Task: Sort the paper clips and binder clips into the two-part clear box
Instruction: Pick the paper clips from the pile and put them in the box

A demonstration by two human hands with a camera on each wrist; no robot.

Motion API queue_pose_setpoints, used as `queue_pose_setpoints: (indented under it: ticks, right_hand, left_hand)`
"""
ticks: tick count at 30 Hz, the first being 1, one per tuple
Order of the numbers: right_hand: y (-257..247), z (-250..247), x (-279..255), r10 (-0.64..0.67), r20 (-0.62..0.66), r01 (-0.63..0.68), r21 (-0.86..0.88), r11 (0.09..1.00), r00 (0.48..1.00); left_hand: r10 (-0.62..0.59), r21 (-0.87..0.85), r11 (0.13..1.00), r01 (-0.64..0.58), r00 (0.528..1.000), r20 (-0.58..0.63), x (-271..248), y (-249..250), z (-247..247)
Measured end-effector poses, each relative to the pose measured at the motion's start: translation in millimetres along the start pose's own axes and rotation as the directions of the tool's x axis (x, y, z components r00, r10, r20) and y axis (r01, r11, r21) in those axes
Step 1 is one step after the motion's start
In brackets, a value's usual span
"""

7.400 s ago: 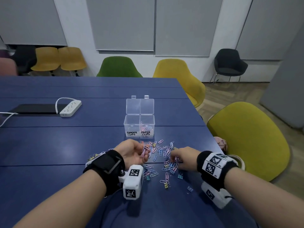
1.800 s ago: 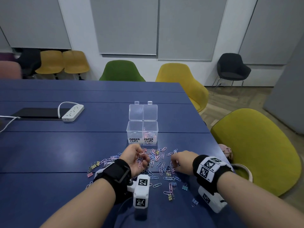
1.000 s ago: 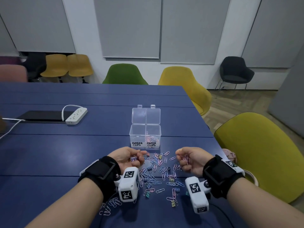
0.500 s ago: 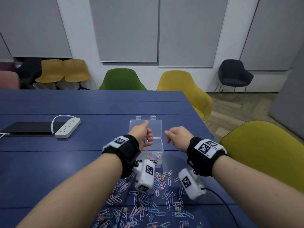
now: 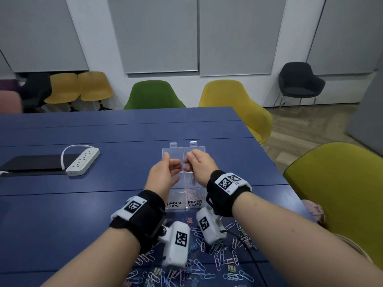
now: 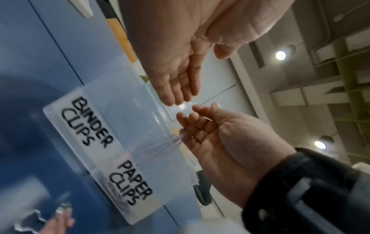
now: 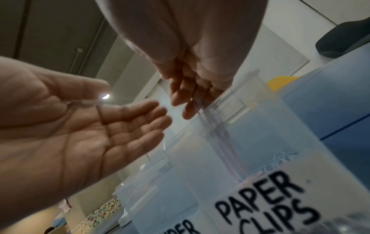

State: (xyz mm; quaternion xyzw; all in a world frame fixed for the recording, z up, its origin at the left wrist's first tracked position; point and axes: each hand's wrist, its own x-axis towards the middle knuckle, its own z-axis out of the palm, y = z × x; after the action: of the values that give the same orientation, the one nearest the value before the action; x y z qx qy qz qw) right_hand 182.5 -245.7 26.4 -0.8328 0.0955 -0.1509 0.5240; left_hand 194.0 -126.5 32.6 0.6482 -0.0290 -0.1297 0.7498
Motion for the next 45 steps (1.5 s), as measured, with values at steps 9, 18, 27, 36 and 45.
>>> queue_pose_setpoints:
  ticks: [9, 18, 27, 36, 45]
  right_hand:
    - [9, -59, -36, -0.015, -0.043, 0.007, -0.173, 0.985, 0.999]
    - [39, -84, -84, 0.429, 0.293, 0.048, -0.866, 0.497, 0.855]
    - [37, -58, -93, 0.438, 0.291, 0.103, -0.909, 0.403, 0.850]
    - [39, -64, -108, 0.385, 0.266, 0.011, -0.835, 0.550, 0.884]
    - [38, -104, -139, 0.449, 0.182, -0.482, 0.416, 0.771, 0.875]
  left_hand:
    - [0.068, 0.379, 0.911, -0.160, 0.967, 0.245, -35, -12, -19]
    - [-0.089, 0.854, 0.267, -0.447, 0.870, 0.484, -62, -41, 18]
    - [-0.176, 0.935, -0.003, -0.354, 0.921, 0.348, -67, -51, 44]
    - [-0.186, 0.944, 0.009, -0.329, 0.927, 0.325, -73, -47, 40]
    - [-0.437, 0.065, 0.897, 0.438, 0.851, 0.292, -80, -29, 4]
